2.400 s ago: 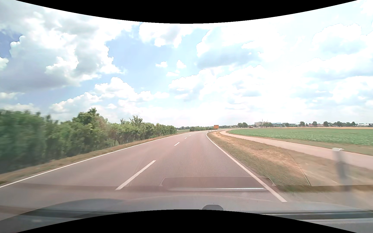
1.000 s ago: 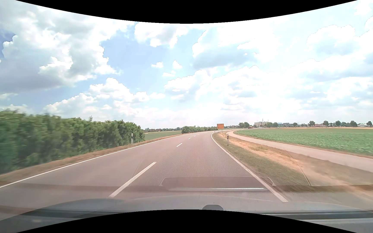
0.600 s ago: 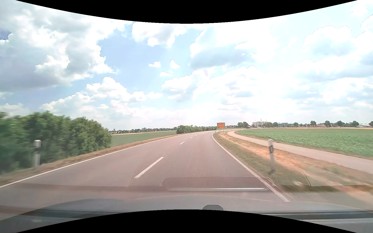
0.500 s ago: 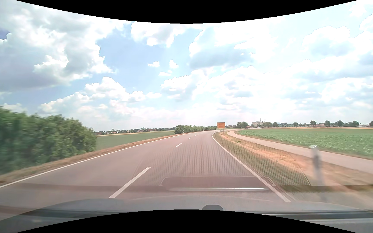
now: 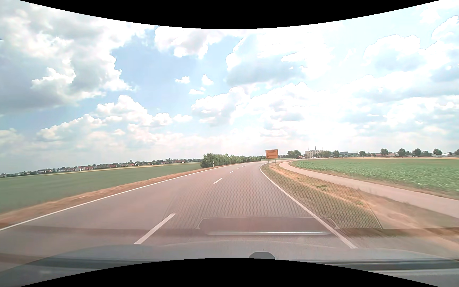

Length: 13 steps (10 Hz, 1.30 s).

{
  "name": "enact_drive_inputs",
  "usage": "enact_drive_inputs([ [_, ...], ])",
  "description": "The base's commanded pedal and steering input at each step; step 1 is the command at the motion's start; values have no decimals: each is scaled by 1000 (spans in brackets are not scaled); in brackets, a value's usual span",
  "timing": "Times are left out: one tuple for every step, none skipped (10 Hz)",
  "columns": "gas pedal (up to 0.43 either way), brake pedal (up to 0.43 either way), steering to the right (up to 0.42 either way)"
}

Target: Follow the waypoints while adhering to traffic rules and regulations

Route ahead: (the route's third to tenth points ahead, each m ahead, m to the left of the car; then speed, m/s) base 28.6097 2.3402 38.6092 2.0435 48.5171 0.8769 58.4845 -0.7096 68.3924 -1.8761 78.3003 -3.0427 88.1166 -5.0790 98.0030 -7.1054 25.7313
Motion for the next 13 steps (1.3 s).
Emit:
enact_drive_inputs([
  [169,0,14],
  [169,0,13],
  [169,0,13],
  [169,0,13],
  [150,0,13],
  [130,0,14],
  [130,0,13],
  [118,0,13],
  [118,0,13],
  [118,0,13],
  [110,0,12],
  [110,0,12],
  [110,0,11],
])
